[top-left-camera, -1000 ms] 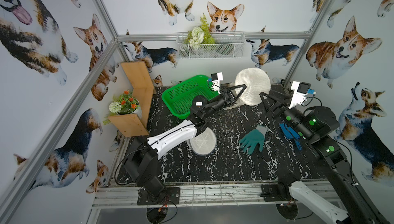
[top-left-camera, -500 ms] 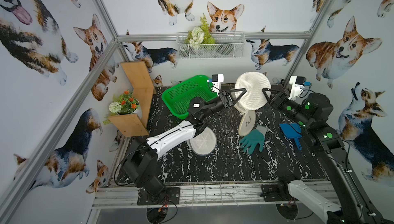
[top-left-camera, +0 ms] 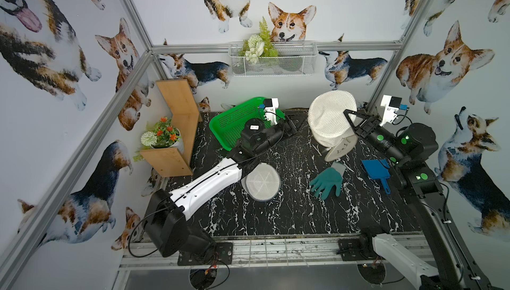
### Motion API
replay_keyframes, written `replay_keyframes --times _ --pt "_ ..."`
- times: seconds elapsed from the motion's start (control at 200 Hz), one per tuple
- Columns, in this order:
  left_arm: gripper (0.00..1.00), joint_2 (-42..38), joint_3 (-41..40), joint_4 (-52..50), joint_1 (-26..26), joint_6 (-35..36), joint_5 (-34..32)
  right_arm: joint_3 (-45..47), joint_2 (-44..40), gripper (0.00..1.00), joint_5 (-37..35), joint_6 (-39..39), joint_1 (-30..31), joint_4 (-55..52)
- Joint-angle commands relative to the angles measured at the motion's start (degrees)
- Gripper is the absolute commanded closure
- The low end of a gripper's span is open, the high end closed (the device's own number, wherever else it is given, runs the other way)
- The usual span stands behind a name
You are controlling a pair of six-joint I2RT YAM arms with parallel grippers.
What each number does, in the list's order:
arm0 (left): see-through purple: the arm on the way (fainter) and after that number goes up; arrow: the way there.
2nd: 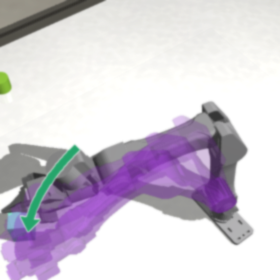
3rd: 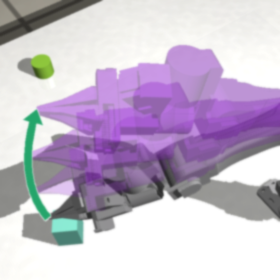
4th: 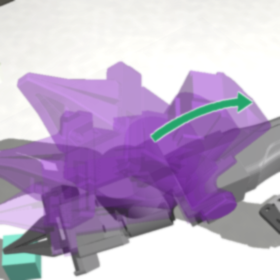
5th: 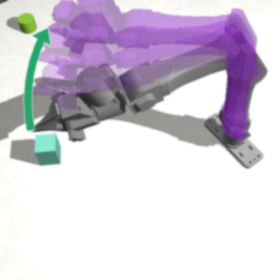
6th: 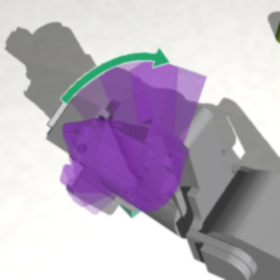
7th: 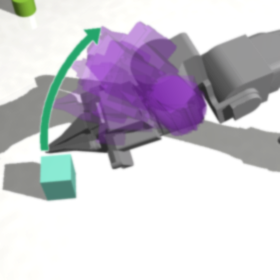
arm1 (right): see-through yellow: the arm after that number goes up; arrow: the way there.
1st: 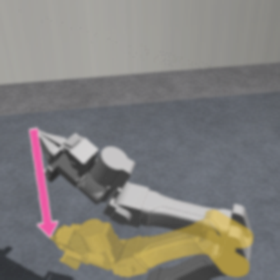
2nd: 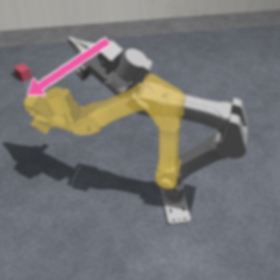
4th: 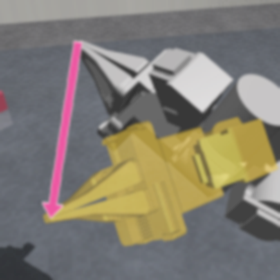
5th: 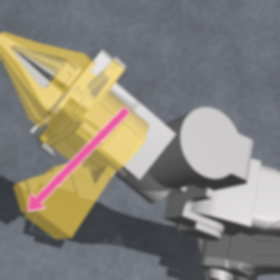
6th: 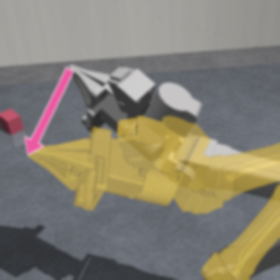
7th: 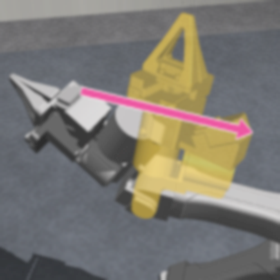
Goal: Turn the laundry bag inside out
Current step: Turn over the laundry bag.
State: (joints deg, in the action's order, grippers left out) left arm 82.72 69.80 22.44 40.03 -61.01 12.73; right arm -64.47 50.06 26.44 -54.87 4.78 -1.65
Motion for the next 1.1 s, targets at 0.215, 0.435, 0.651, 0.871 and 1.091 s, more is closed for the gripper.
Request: replay_keyframes --times 0.215,0.435,0.651,0.871,1.091 --pt "0.35 -4.2 2.6 -10.8 5.7 40.8 -9.5 -3.2 1.6 1.0 -10.9 -12.8 -0.2 -1.0" --pt "0.26 1.4 5.0 -6.0 9.8 43.1 -1.3 -5.4 4.1 1.0 -11.1 -17.7 -0.1 0.2" --pt "0.25 5.5 3.4 -4.5 11.5 39.6 -3.2 -5.3 4.4 1.0 -13.1 -23.1 0.1 2.3" --pt "0.2 5.5 -2.5 0.0 11.8 42.7 -5.8 -7.3 5.2 1.0 -13.7 -25.0 0.1 2.6" --pt "0.18 10.2 -1.7 13.5 11.0 45.2 0.2 -7.8 5.6 1.0 -12.9 -26.5 0.1 3.0"
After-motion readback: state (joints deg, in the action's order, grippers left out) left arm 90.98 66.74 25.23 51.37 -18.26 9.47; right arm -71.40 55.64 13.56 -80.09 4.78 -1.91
